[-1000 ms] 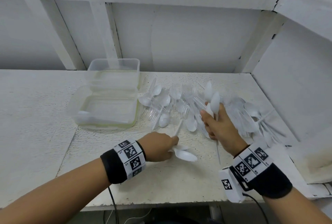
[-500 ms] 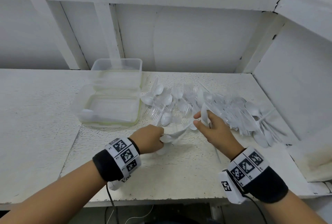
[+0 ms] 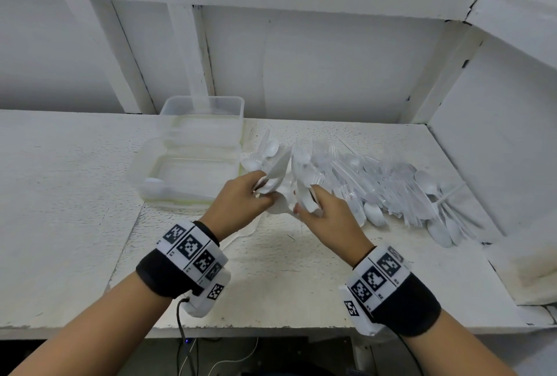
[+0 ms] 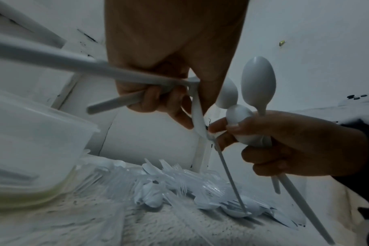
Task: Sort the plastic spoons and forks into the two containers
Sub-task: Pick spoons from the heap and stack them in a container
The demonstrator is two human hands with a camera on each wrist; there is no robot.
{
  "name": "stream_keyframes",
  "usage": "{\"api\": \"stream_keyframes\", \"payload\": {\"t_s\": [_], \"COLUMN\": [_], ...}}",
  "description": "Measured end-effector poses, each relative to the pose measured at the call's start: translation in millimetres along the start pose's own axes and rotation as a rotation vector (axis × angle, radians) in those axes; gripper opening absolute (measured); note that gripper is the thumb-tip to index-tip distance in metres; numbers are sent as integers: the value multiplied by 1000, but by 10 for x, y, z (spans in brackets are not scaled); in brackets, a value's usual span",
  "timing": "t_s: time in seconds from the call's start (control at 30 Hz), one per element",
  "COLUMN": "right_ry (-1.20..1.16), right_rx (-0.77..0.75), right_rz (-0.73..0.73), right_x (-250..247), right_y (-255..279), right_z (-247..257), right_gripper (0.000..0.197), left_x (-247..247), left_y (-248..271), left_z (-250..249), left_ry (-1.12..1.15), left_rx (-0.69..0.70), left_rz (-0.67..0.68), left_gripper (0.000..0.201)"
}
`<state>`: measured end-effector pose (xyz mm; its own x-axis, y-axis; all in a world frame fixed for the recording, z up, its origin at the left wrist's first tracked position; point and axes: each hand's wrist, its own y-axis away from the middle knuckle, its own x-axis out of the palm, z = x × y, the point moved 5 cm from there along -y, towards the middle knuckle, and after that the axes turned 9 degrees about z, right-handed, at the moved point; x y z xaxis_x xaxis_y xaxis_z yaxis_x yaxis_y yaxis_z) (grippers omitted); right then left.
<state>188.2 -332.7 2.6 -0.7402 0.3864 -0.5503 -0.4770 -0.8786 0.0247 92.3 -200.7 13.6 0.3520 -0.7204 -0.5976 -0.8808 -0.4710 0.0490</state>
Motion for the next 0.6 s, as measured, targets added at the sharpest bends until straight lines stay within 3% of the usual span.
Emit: {"api": "stream_keyframes", "payload": {"t_s": [0.27,0.37,0.5,0.6], "right_ry": [-313,-348,-381,-366], "right_rx": [82,114,118,84], "right_rz": [70,-20,-208,-287], "right_x": [164,100,-18,-47], "right_y": [-77,-65,-39,-51], "right_z": [17,-25,-69,-17], "right_gripper": [11,7,24,22], "left_x": [109,129,140,166], "left_y": [-12,25,28,16], "left_z": [-101,-176,-95,-75], "left_ry": [244,281,456,445], "left_rx": [-9,-9,-170,-185], "left_rz": [14,74,82,71], "left_gripper": [10,27,65,57]}}
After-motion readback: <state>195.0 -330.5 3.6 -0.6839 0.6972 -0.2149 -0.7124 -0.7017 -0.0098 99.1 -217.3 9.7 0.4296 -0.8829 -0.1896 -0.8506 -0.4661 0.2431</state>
